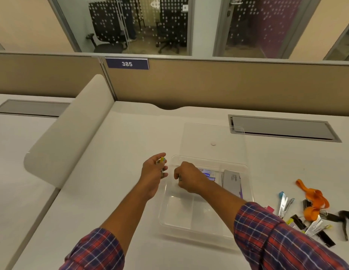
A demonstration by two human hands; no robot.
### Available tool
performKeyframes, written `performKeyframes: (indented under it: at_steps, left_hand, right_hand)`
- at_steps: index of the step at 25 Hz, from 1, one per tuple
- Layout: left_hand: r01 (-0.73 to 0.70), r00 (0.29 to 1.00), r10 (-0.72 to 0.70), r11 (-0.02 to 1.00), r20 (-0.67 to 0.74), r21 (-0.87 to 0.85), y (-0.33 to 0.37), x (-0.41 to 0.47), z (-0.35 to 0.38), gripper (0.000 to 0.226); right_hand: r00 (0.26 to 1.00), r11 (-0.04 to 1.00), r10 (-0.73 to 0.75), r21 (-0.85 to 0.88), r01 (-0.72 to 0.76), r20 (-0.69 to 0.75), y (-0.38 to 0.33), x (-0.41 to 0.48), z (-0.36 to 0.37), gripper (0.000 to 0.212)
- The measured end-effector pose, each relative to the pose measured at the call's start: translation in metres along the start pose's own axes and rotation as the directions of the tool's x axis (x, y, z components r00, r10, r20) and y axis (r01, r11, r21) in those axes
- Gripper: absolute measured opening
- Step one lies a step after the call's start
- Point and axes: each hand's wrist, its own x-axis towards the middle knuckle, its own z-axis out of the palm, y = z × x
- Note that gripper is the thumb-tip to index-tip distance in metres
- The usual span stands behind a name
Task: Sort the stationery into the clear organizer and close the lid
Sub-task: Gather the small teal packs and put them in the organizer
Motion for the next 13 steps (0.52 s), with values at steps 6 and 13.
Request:
performKeyframes:
  at_steps: [6, 13]
  left_hand:
    - [-0.299, 0.953, 0.278, 0.818, 0.117, 0.492, -0.001, 0.003, 0.005, 0.035]
    - [-0.602, 0.788, 0.380, 0.308, 0.485, 0.737, -0.010, -0.007, 0.032, 0.063]
  right_hand:
    - [0.995, 0.993, -0.098, -0.060, 0.100, 0.025, 0.002, -0.006, -0.009, 0.031]
    - [0.962, 0.988, -0.114, -0.132, 0.083, -0.248, 0.032, -0.040, -0.011, 0.035]
